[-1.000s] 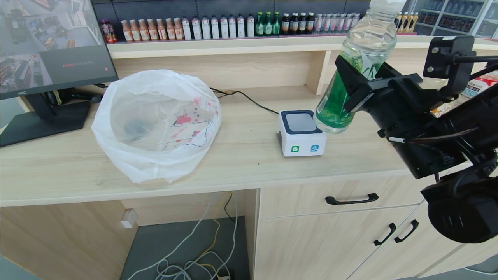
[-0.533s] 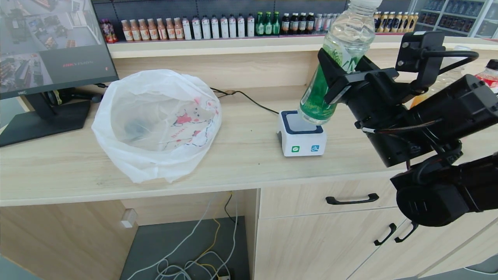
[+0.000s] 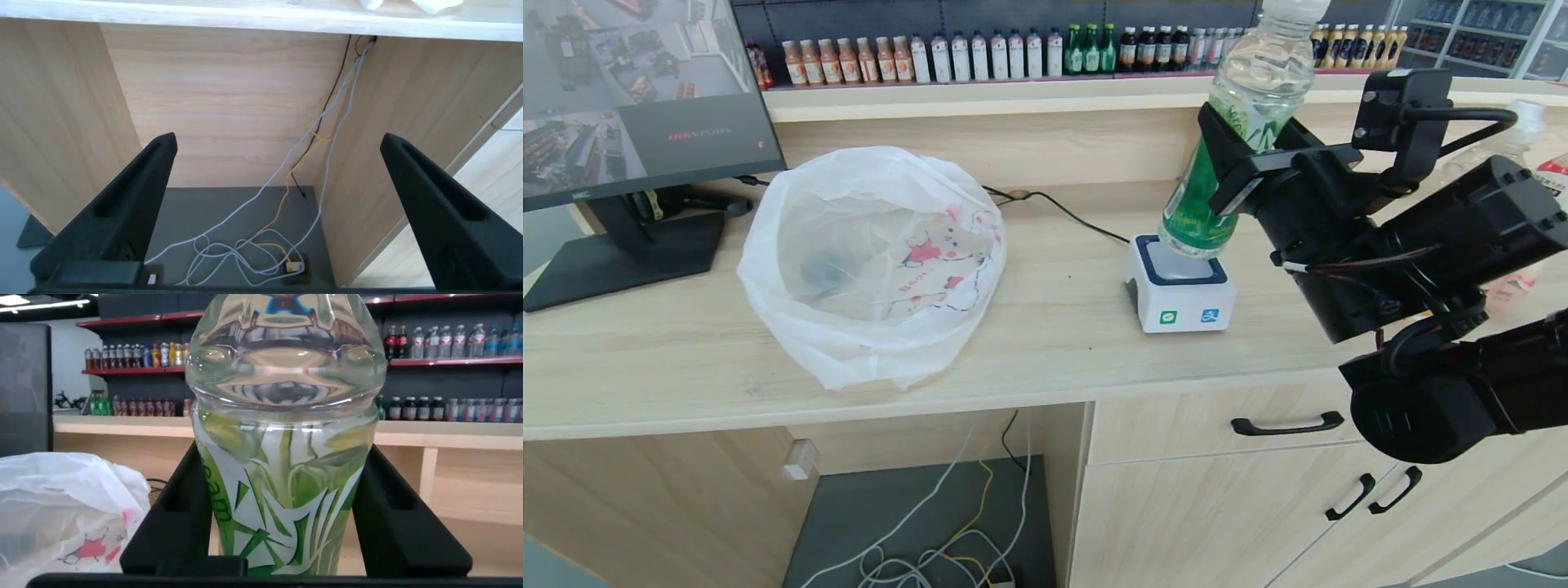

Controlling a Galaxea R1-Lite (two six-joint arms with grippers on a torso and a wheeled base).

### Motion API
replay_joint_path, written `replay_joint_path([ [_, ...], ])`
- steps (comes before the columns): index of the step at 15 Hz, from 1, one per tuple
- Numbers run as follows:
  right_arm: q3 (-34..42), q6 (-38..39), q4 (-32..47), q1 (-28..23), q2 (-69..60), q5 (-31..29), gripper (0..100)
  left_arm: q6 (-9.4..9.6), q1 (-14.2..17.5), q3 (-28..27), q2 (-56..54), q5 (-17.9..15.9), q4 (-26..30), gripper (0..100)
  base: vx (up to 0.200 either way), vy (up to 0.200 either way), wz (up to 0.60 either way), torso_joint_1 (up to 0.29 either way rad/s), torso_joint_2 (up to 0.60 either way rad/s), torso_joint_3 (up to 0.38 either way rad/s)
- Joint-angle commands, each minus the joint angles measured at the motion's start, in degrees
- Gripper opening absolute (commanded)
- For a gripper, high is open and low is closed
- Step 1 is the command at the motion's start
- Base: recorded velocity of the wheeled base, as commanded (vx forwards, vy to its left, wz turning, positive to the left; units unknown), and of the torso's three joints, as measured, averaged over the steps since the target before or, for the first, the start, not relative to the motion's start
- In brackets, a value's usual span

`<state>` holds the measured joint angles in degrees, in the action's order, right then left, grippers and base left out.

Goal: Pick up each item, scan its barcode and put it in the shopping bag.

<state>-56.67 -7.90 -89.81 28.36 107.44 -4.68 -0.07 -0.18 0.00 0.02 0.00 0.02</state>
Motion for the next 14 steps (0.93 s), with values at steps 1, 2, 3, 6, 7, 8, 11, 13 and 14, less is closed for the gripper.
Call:
replay_joint_path([
  [1, -0.02, -0.01, -0.19, -0.93, 0.05, 0.02, 0, -0.01, 0.09, 0.0, -0.02, 0.0, -0.02, 100, 0.0, 0.2, 0.0, 0.012, 0.01, 0.002],
  [2, -0.02, -0.01, -0.19, -0.93, -0.03, 0.02, 0, -0.01, 0.09, 0.0, -0.02, 0.0, -0.02, 100, 0.0, 0.2, 0.0, -0.002, 0.0, 0.007],
  [3, -0.02, -0.01, -0.19, -0.93, -0.03, 0.02, 0, -0.01, 0.09, 0.0, -0.02, 0.0, -0.02, 100, 0.0, 0.2, 0.0, -0.002, 0.0, 0.007],
  [6, -0.02, -0.01, -0.19, -1.02, -0.12, 0.02, 0, -0.01, 0.09, 0.0, -0.02, 0.0, -0.02, 100, 0.0, 0.2, 0.0, 0.004, 0.0, 0.005],
  [7, -0.02, -0.01, -0.19, -1.02, -0.12, -0.06, 0, -0.01, 0.09, 0.0, -0.02, 0.0, -0.02, 100, 0.0, 0.2, 0.0, 0.002, 0.0, 0.002],
  [8, -0.02, -0.01, -0.19, -1.02, -0.12, -0.06, 0, -0.01, 0.09, 0.0, -0.02, 0.0, -0.02, 100, 0.0, 0.2, 0.0, 0.002, 0.0, 0.002],
  [11, -0.02, -0.01, -0.19, -1.02, -0.12, -0.06, 0, -0.01, 0.09, 0.0, -0.02, 0.0, -0.02, 100, 0.0, 0.2, 0.0, 0.002, 0.0, 0.006],
  [13, -0.63, -0.01, -0.19, -1.02, -0.12, -0.06, 0, -0.01, 0.09, 0.0, -0.02, 0.0, -0.02, 100, 0.0, 0.2, 0.0, 0.005, 0.0, 0.009],
  [14, -0.89, -0.01, -0.19, -1.02, -0.12, -0.06, 0, 0.07, 0.09, 0.0, -0.02, 0.0, -0.02, 100, 0.0, 0.2, 0.0, -0.007, 0.0, 0.002],
])
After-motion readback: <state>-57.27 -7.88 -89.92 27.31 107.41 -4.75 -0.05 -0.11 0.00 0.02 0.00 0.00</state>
